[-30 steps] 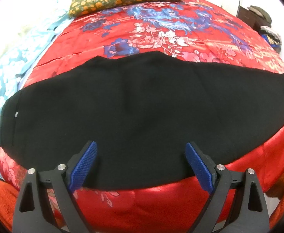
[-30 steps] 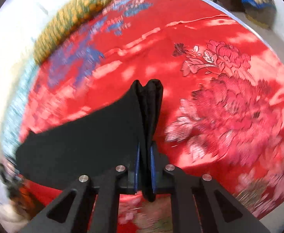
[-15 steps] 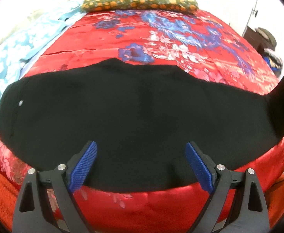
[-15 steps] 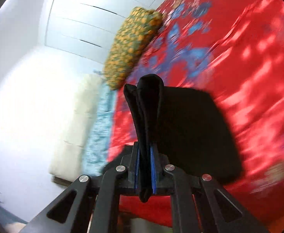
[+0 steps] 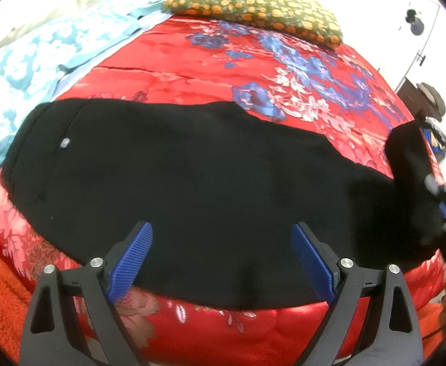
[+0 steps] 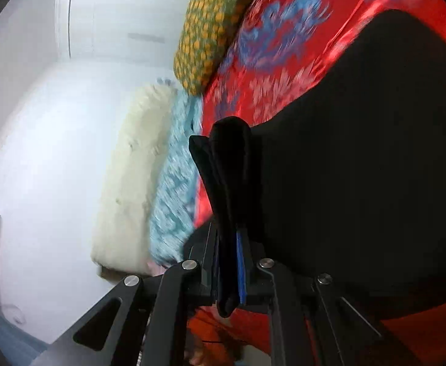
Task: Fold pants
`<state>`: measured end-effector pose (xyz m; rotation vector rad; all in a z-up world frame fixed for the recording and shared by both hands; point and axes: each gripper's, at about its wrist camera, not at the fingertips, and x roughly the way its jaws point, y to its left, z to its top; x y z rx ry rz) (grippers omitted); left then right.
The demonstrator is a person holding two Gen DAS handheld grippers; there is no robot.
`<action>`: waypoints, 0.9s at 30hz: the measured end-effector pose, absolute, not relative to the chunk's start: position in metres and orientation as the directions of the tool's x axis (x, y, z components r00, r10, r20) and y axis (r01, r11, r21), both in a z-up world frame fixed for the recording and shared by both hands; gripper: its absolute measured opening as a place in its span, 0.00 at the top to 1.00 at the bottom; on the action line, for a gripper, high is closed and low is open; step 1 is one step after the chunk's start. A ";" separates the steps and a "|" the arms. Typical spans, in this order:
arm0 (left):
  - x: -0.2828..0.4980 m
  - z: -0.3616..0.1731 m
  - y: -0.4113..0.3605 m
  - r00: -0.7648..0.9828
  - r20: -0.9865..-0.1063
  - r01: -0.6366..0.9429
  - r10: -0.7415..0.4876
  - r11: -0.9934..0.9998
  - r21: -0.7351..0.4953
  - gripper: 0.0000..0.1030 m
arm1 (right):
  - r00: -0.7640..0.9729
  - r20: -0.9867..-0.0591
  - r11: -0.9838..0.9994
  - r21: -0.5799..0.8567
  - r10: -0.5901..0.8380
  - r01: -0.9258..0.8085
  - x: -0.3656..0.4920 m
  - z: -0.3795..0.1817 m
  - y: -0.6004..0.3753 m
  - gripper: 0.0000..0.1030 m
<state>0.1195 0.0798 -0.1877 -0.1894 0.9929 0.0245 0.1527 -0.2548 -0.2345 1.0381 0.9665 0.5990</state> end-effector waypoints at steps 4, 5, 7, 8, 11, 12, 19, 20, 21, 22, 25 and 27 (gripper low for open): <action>0.123 -0.194 0.087 0.535 -0.842 -0.136 -0.061 0.978 -0.157 0.09 | 0.404 -0.405 0.434 0.901 0.820 0.020 0.156 -0.250 -0.211 0.90; 0.122 -0.194 0.088 0.535 -0.843 -0.139 -0.059 0.978 -0.157 0.09 | 0.394 -0.416 0.446 0.895 0.820 0.016 0.158 -0.255 -0.200 0.90; 0.123 -0.194 0.088 0.535 -0.843 -0.144 -0.053 0.978 -0.153 0.09 | 0.394 -0.438 0.476 0.879 0.808 0.002 0.159 -0.259 -0.186 0.90; 0.124 -0.195 0.088 0.534 -0.844 -0.144 -0.050 0.978 -0.150 0.09 | 0.400 -0.448 0.493 0.870 0.799 -0.010 0.158 -0.259 -0.183 0.83; 0.122 -0.193 0.088 0.537 -0.842 -0.139 -0.050 0.979 -0.147 0.09 | 0.407 -0.475 0.531 0.847 0.780 -0.030 0.169 -0.258 -0.174 0.41; 0.122 -0.193 0.087 0.539 -0.841 -0.137 -0.050 0.980 -0.146 0.09 | 0.402 -0.468 0.521 0.853 0.788 -0.029 0.171 -0.257 -0.174 0.26; 0.123 -0.178 0.074 0.566 -0.806 -0.038 -0.173 0.971 -0.235 0.14 | 0.546 -0.433 0.575 0.811 0.717 -0.112 0.145 -0.203 -0.249 0.13; 0.124 -0.174 0.064 0.564 -0.791 0.025 -0.236 0.963 -0.269 0.17 | 0.567 -0.463 0.626 0.770 0.681 -0.123 0.142 -0.196 -0.262 0.12; 0.126 -0.172 0.056 0.553 -0.784 0.073 -0.284 0.953 -0.294 0.18 | 0.594 -0.515 0.707 0.695 0.618 -0.132 0.131 -0.188 -0.278 0.12; 0.131 -0.171 0.045 0.530 -0.781 0.123 -0.331 0.941 -0.316 0.19 | 0.610 -0.545 0.752 0.645 0.575 -0.132 0.122 -0.185 -0.289 0.12; 0.146 -0.178 0.013 0.464 -0.799 0.202 -0.381 0.924 -0.323 0.26 | 0.670 -0.667 0.927 0.366 0.327 -0.089 0.089 -0.182 -0.318 0.12; 0.157 -0.190 -0.003 0.431 -0.829 0.211 -0.355 0.933 -0.290 0.28 | 0.670 -0.725 0.985 0.164 0.158 -0.055 0.072 -0.191 -0.327 0.12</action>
